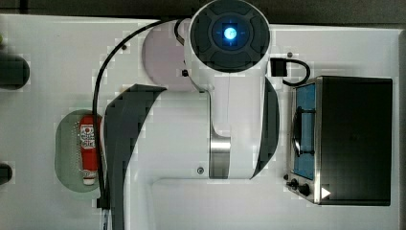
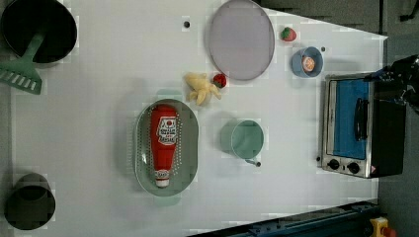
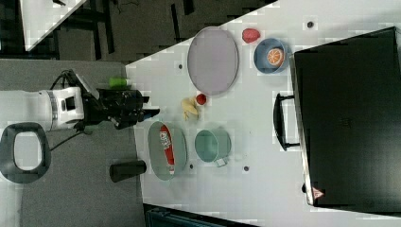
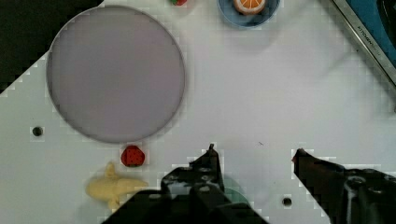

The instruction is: Pick ketchup from strainer and place it on the table

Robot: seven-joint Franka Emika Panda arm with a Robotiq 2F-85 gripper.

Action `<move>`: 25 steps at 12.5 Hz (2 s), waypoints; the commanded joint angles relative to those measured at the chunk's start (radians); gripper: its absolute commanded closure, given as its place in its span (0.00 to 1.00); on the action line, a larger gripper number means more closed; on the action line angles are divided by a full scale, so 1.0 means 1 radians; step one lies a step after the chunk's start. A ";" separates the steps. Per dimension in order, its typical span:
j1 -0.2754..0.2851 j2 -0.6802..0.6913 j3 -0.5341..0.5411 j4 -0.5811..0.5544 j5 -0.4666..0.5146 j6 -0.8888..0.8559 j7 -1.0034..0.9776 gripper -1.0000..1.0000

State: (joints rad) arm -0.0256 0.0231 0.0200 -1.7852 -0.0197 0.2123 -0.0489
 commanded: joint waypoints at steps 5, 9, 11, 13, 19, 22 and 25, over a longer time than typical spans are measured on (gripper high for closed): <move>-0.087 -0.221 0.145 -0.096 0.034 -0.128 0.166 0.00; -0.083 -0.180 0.313 -0.096 0.034 -0.124 0.166 0.00; -0.079 -0.157 0.400 -0.096 0.032 -0.104 0.167 0.00; -0.078 -0.131 0.485 -0.097 0.032 -0.074 0.171 0.00; -0.074 -0.050 0.682 -0.170 0.032 0.080 0.177 0.00; -0.072 -0.006 0.760 -0.277 0.030 0.247 0.177 0.00; -0.071 0.057 0.802 -0.387 -0.001 0.455 0.177 0.00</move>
State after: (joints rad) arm -0.0901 0.0378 0.8345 -2.1230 -0.0226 0.6670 0.0842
